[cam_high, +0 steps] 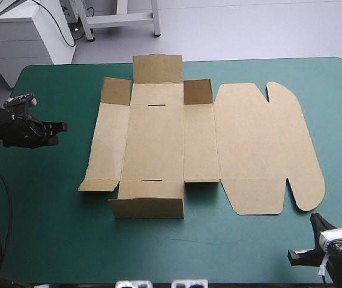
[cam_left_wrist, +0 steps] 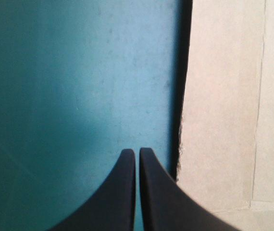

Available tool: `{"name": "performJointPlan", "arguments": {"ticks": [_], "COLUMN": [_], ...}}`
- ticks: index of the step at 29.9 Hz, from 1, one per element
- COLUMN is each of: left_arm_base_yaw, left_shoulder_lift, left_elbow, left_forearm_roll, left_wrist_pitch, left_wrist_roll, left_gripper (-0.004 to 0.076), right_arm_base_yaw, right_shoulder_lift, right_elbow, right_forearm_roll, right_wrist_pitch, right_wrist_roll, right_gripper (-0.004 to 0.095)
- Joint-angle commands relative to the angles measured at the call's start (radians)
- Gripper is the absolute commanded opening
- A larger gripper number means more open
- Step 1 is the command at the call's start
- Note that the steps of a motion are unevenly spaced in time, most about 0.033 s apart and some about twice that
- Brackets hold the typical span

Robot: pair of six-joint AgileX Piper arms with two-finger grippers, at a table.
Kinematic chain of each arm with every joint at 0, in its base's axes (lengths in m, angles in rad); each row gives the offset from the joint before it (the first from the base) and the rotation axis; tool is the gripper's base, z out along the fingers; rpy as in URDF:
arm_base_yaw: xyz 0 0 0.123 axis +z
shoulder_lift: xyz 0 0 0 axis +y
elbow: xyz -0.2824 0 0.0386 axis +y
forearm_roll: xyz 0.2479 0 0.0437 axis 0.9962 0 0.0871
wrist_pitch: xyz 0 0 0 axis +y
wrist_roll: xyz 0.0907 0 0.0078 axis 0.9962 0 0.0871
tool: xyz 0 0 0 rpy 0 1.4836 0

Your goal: Fold the box

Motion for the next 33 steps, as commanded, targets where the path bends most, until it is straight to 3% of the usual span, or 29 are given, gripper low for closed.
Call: {"name": "performJointPlan", "arguments": {"ticks": [1,9,16,19,24,26,33], "left_arm_base_yaw": [0.047,0.055,0.053,0.053,0.053,0.053,0.019], "left_shoulder_lift": [0.026,0.164,0.187,0.187,0.187,0.187,0.208], "left_elbow": [-0.038,-0.038,-0.038,-0.038,-0.038,-0.038,-0.031], "left_forearm_roll": [-0.098,-0.257,-0.264,-0.264,-0.266,-0.275,-0.337], "left_wrist_pitch": [0.079,0.254,0.252,0.248,0.201,0.18,0.166], "left_wrist_roll": [0.033,0.088,0.091,0.094,0.104,0.102,0.102], "left_gripper": [0.0015,0.0015,0.0029,0.0134,0.0463,0.0552,0.0567], "right_arm_base_yaw": [-0.006,-0.006,-0.006,-0.006,-0.006,-0.006,-0.006], "right_shoulder_lift": [0.024,0.024,0.024,0.024,0.024,0.024,0.024], "right_elbow": [-0.029,-0.029,-0.029,-0.029,-0.029,-0.029,-0.029], "right_forearm_roll": [0.008,0.008,0.008,0.008,0.008,0.008,0.008], "right_wrist_pitch": [-0.071,-0.071,-0.071,-0.071,-0.071,-0.071,-0.071], "right_wrist_roll": [-0.008,-0.008,-0.008,-0.008,-0.008,-0.008,-0.008], "right_gripper": [-0.002,-0.002,-0.002,-0.002,-0.002,-0.002,-0.002]}}
